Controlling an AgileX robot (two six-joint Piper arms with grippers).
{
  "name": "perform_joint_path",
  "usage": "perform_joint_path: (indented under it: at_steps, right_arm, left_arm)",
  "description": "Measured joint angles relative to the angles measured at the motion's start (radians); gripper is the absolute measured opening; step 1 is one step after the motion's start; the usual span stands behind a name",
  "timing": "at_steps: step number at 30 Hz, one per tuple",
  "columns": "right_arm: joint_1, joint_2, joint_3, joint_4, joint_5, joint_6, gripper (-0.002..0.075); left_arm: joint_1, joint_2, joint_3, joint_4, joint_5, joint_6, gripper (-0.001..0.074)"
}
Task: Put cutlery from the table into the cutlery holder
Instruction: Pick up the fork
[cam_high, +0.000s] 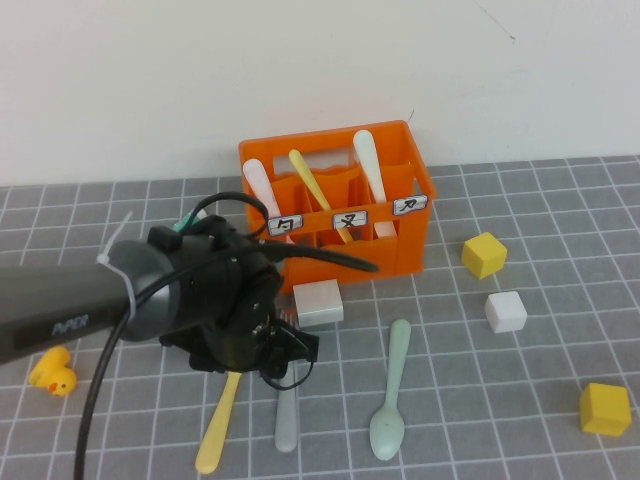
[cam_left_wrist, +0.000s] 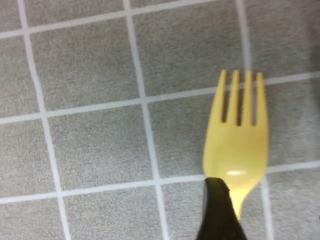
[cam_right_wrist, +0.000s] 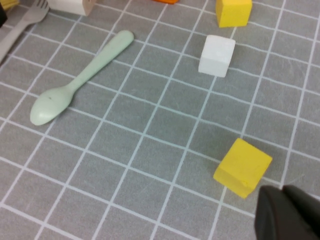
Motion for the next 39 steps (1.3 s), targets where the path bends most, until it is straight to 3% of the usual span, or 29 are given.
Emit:
perform_joint_path:
  at_steps: [9,23,29,39]
  right_arm:
    - [0.000,0.000,0.000,0.002,0.004,0.000,-0.0003]
    - [0.000,0.000,0.000,0.020,0.005,-0.020,-0.0003]
    - [0.000,0.000,0.000,0.020,0.005,-0.026,-0.0003]
    - [0.000,0.000,0.000,0.020,0.008,-0.026,-0.0003]
  left_arm:
    - [0.063,0.018,0.000,-0.026,0.010,-0.007,0.0389]
    - [0.067,0.043,-0.003,-0.085,-0.030,0.073,0.0384]
    - [0.067,0.048,-0.010,-0.068,-0.032,0.066,0.0225]
    - [0.066,0.048,-0.010,-0.053,-0.034,0.051,0.0224]
